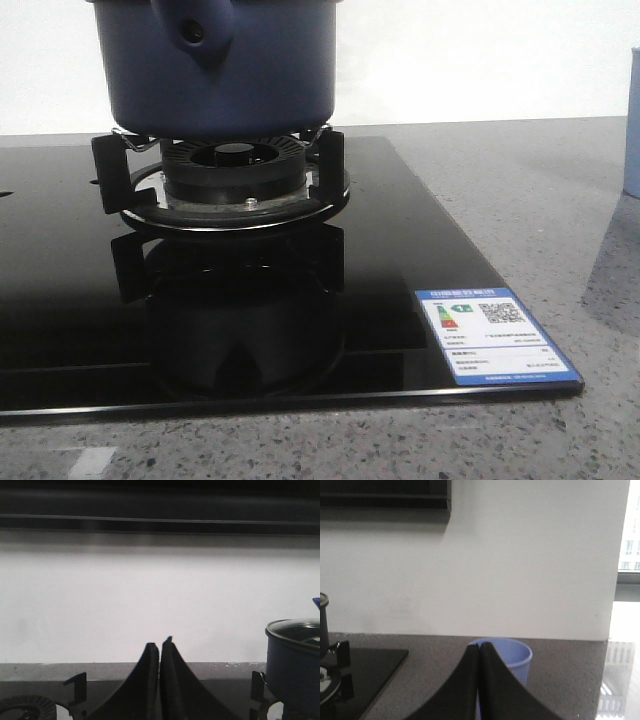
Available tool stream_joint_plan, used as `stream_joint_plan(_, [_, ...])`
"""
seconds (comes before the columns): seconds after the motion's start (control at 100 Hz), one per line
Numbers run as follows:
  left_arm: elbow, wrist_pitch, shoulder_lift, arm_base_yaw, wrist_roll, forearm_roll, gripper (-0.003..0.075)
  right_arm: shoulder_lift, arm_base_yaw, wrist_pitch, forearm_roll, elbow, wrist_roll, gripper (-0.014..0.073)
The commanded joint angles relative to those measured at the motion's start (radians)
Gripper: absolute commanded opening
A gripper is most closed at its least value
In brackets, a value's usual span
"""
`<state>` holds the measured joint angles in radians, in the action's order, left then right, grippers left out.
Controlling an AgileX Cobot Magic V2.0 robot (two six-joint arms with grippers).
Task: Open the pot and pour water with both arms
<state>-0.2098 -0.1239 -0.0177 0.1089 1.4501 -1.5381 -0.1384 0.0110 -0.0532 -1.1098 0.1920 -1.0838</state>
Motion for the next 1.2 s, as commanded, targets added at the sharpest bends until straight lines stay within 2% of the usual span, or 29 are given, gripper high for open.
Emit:
stream_joint_plan(0.0, [0.018,0.012,0.055,0.002,-0.009,-0.053,-0.002,0.018,0.001,-0.011,-0.007,-0.027,0.001,-0.0043])
stream_joint_plan(0.32, [0.021,-0.077,0.023,0.002,-0.009,-0.08,-0.002,0.021,0.001,-0.009,-0.007,-0.064,0.001,-0.0043])
stream_joint_plan(1.06, [0.022,-0.075,0.023,0.002,-0.009,-0.078,-0.002,0.021,0.001,-0.011,-0.007,-0.064,0.001,-0.0043])
stream_joint_plan(1.13, [0.021,-0.073,0.023,0.002,-0.018,0.01,-0.002,0.021,0.001,-0.011,-0.007,-0.064,0.001,-0.0043])
stream_joint_plan(1.16, [0.021,-0.07,0.023,0.002,-0.064,0.071,-0.002,0.021,0.001,-0.011,-0.007,-0.064,0.001,-0.0043])
stream_joint_plan(1.19, [0.021,-0.054,0.023,0.002,-0.185,0.167,-0.002,0.021,0.001,-0.011,-0.007,-0.064,0.001,-0.0043])
